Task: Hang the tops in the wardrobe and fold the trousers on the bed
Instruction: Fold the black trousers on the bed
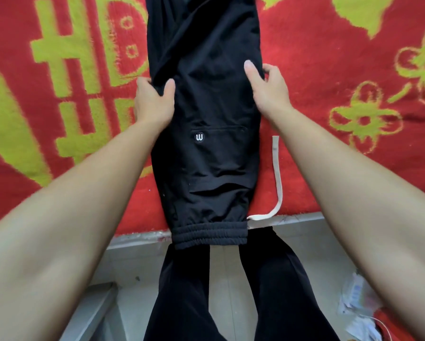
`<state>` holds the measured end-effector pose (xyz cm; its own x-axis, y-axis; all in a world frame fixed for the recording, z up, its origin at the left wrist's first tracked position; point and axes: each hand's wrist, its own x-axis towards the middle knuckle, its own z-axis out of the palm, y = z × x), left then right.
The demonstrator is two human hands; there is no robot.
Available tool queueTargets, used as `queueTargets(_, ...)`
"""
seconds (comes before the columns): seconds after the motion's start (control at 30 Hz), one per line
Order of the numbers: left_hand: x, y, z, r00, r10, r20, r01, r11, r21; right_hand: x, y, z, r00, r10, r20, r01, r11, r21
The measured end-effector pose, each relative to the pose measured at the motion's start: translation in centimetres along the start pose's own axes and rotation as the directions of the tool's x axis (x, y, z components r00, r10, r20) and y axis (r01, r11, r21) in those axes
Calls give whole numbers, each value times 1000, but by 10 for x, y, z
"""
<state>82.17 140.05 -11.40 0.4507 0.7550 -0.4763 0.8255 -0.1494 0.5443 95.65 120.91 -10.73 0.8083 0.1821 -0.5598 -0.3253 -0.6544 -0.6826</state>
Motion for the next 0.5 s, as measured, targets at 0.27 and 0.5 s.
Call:
queueTargets(0.27, 29, 13, -12, 1000, 12, -26, -10, 996, 94, 38, -19, -11, 989, 100, 107, -63, 950, -305)
queueTargets(0.5, 59, 73, -8, 855, 518, 11, -475, 775, 416, 69, -56, -13, 998, 58, -39, -63, 989, -133)
